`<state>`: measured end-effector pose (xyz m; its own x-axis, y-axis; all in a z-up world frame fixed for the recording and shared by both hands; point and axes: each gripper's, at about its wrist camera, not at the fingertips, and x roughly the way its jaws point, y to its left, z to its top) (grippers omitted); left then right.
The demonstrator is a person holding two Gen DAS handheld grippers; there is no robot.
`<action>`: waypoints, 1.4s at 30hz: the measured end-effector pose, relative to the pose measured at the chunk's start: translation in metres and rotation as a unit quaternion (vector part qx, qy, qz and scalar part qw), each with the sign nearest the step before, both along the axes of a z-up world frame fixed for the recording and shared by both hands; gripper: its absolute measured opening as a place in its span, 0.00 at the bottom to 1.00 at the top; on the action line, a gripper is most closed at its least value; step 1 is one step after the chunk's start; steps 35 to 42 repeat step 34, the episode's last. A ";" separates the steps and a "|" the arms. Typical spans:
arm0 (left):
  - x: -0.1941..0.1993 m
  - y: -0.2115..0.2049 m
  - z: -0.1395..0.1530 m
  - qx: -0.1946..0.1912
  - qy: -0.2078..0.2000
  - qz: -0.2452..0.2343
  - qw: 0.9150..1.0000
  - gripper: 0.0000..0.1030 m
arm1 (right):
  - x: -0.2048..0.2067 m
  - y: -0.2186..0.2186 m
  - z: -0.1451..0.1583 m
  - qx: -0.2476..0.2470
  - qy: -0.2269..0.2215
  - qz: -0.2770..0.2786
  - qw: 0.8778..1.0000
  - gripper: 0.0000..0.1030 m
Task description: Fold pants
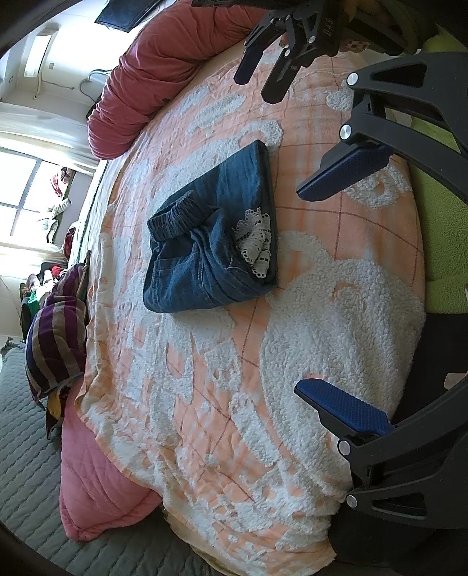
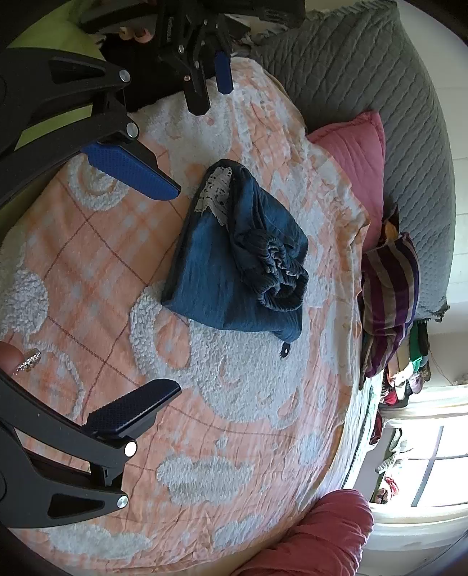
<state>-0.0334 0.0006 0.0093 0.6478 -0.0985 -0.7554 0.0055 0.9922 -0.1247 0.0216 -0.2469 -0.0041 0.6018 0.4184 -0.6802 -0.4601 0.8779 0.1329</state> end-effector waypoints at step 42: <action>0.096 0.131 -0.028 0.015 0.064 0.154 0.986 0.96 | 0.082 -0.118 -0.026 -0.019 0.037 -0.192 0.980 0.91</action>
